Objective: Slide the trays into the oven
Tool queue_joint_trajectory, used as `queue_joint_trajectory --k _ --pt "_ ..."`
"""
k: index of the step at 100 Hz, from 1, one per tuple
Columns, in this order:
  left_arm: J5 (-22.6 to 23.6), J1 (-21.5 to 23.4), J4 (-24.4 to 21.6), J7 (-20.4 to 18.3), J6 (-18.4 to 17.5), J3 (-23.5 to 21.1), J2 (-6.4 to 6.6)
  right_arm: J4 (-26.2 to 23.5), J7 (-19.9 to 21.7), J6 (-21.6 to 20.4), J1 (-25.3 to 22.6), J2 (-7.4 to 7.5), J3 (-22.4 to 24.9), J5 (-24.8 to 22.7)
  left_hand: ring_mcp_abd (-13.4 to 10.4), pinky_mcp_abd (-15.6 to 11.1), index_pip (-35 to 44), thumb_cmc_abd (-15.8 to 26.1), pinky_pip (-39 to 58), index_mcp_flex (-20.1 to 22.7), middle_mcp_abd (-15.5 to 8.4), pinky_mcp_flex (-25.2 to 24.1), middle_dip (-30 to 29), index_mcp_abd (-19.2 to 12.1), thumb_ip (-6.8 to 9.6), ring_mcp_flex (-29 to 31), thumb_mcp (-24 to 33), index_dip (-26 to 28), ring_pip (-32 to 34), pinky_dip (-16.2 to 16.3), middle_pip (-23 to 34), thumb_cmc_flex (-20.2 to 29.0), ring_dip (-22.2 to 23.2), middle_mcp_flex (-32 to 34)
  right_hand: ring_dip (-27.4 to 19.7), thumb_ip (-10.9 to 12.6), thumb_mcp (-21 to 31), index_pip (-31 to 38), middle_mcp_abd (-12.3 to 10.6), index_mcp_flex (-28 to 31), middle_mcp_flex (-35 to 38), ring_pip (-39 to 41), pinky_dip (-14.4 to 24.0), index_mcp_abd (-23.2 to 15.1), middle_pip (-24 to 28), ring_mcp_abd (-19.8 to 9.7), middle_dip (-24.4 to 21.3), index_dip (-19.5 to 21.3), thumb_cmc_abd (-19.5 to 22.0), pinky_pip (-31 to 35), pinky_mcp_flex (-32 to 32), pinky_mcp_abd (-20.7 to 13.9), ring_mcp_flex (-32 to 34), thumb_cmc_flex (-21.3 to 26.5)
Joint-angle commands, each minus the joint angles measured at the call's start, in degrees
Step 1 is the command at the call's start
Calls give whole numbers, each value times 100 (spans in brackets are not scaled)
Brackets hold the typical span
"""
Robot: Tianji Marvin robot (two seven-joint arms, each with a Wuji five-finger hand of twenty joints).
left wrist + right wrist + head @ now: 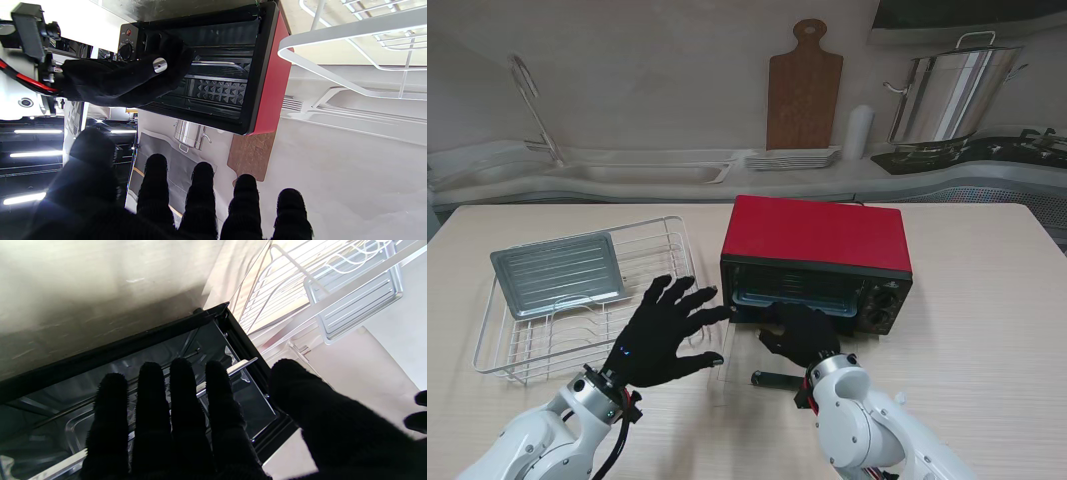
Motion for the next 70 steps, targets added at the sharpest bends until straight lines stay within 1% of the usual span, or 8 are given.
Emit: queue_joint_trajectory --k 1,33,70 --pt "0 45 -75 -109 29 -9 -25 85 31 53 83 -108 -48 25 -136 -120 -57 261 -244 -91 -121 -73 -139 -49 150 -114 -154 12 -151 -101 -85 13 -54 -130 106 196 -137 118 -204 -21 -82 113 112 -199 143 -144 106 128 44 143 3 -6 -109 -290" --pt "3 47 -106 -156 49 -18 -22 342 -112 350 484 -214 -275 167 -138 -119 -54 263 -245 -90 -115 -73 -137 -43 150 -120 -158 16 -154 -102 -80 13 -56 -126 230 191 -141 311 -267 -110 -190 344 186 -317 408 -155 209 379 65 256 -55 58 -195 -315" --pt "17 70 -140 -205 48 -45 -16 682 -214 695 949 -325 -552 243 -145 -126 -69 274 -246 -112 -125 -75 -139 -54 153 -121 -165 11 -154 -103 -84 11 -57 -134 265 215 -136 430 -325 -125 -198 417 228 -385 473 -187 224 514 78 315 -81 61 -190 -353"
